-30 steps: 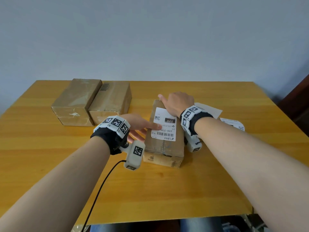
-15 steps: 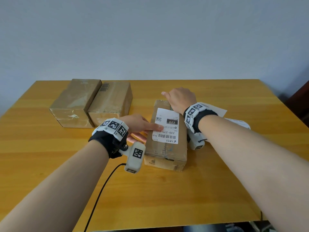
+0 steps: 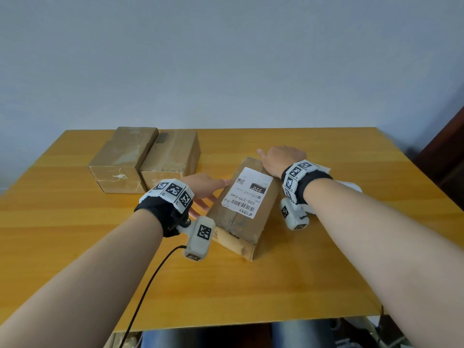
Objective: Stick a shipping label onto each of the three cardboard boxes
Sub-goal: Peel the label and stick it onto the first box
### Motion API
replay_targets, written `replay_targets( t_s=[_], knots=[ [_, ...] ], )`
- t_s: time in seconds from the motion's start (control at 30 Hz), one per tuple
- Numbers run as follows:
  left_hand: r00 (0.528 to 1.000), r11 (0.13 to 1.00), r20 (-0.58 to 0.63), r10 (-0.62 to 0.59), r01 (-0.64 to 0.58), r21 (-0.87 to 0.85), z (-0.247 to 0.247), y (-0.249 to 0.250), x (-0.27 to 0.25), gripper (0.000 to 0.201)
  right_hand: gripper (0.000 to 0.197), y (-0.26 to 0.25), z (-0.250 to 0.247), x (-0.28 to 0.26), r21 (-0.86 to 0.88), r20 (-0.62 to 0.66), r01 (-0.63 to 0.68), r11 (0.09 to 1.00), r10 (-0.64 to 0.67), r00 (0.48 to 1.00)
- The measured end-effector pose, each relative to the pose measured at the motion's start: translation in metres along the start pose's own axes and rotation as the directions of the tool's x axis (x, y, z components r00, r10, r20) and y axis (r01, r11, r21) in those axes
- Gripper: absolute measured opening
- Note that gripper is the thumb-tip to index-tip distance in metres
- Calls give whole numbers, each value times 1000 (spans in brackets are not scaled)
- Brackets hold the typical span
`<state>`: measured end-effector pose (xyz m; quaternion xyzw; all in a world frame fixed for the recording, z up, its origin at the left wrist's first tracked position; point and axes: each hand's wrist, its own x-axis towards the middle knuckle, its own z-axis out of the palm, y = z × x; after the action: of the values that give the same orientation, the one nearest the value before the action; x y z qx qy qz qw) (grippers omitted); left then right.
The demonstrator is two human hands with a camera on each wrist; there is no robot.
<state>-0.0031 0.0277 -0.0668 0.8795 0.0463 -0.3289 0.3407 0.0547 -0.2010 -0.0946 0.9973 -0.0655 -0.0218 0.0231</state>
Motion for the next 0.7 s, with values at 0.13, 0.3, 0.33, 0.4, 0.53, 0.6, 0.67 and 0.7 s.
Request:
replay_targets(
  t_s=[0.13, 0.3, 0.33, 0.4, 0.53, 0.6, 0.67, 0.7],
  knots=[
    [998, 987, -33, -62, 66, 145, -2, -6, -21, 72, 96, 4, -3, -11, -24, 105, -25, 999, 28, 994],
    [997, 933, -72, -42, 65, 354, 3, -7, -47, 65, 85, 1, 4, -26, 216, 157, 368, 904, -405, 901],
    [996, 928, -81, -42, 69, 366, 4, -9, -48, 66, 83, -1, 3, -28, 216, 178, 420, 882, -458, 871],
    [994, 957, -66, -85, 100, 272, 4, -14, -48, 71, 77, -5, -2, -32, 211, 194, 442, 872, -480, 855],
    [991, 999, -133, 4, -8, -33, 1, -12, -40, 79, 61, 7, -9, -35, 202, 226, 239, 950, -283, 932],
    [971, 981, -215, 105, -137, -137, 2, -4, -39, 84, 67, 20, -11, -41, 139, 207, 66, 988, -94, 974],
    [932, 966, -325, 162, -218, -141, 5, 3, -39, 82, 68, 32, -14, -51, 78, 175, -62, 995, 48, 983],
    [913, 964, -368, 174, -235, -127, 7, 4, -38, 80, 67, 37, -16, -56, 64, 169, -96, 993, 84, 982]
  ],
)
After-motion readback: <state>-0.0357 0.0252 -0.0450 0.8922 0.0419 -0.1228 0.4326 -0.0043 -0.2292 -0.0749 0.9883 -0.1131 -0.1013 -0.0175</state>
